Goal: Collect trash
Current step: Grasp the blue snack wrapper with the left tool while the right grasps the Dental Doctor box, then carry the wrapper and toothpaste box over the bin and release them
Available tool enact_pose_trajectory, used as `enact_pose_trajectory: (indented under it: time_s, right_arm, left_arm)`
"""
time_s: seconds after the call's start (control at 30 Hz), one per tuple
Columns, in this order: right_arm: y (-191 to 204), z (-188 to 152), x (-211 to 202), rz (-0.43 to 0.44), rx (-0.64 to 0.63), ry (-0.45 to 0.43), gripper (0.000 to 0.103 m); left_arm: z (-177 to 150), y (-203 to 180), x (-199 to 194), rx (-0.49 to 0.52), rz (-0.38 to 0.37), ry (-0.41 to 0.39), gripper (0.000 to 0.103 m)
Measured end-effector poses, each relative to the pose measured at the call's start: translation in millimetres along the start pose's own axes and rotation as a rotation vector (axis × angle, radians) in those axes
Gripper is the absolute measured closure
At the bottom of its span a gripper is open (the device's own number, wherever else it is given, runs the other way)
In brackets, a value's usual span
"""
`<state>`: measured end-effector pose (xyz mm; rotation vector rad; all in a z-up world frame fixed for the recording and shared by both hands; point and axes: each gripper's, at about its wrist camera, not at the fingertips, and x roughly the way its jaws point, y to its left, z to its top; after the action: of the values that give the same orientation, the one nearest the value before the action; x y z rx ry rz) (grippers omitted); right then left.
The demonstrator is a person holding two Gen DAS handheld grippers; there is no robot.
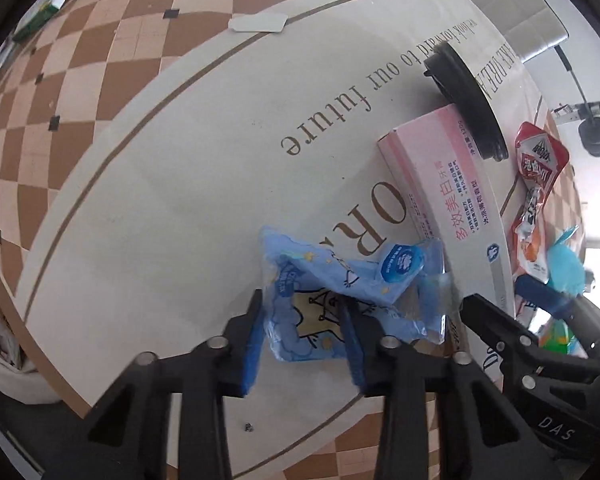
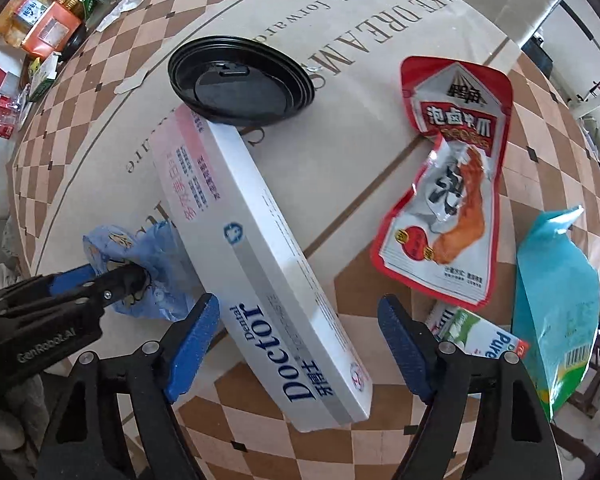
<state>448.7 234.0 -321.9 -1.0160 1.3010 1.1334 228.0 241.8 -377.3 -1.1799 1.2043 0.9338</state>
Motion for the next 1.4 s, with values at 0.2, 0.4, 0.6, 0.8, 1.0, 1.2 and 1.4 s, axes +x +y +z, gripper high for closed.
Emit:
enact_pose_trajectory:
  time_s: [0.2,0.4,0.6,0.8,1.0,1.2,1.4]
  right_arm:
    - [3,9,11,0.037,-0.015,0.047,0.027]
    - [9,6,34,0.005,-0.047,0.093,0.030]
    - [3,6,33,0.030,0.017,0.051,0.046]
    - [1,-26,12,0.071,0.117,-0.023,0.047]
    - [9,-83,-23,0.116,0.243,-0.104,0.047]
    - [40,-170,-72,0.151,0.348,-0.196,0.047]
    - [115,-266,-102,0.171,0.432,-0.261,0.047]
  left_arm:
    - [-19,12,-16,0.007,0.099,-0.044,0.087]
    - [-37,30,-29,0.008,0.186,-0.079,0.089]
    - [-52,33,-47,0.040,0.220,-0.115,0.091]
    - [-82,34,-78,0.084,0.220,-0.175,0.092]
    - [-98,31,-107,0.161,0.179,-0.231,0.092]
    - [-136,56,-134,0.267,0.119,-0.279,0.092]
    - [-207,81,-149,0.337,0.086,-0.283,0.092]
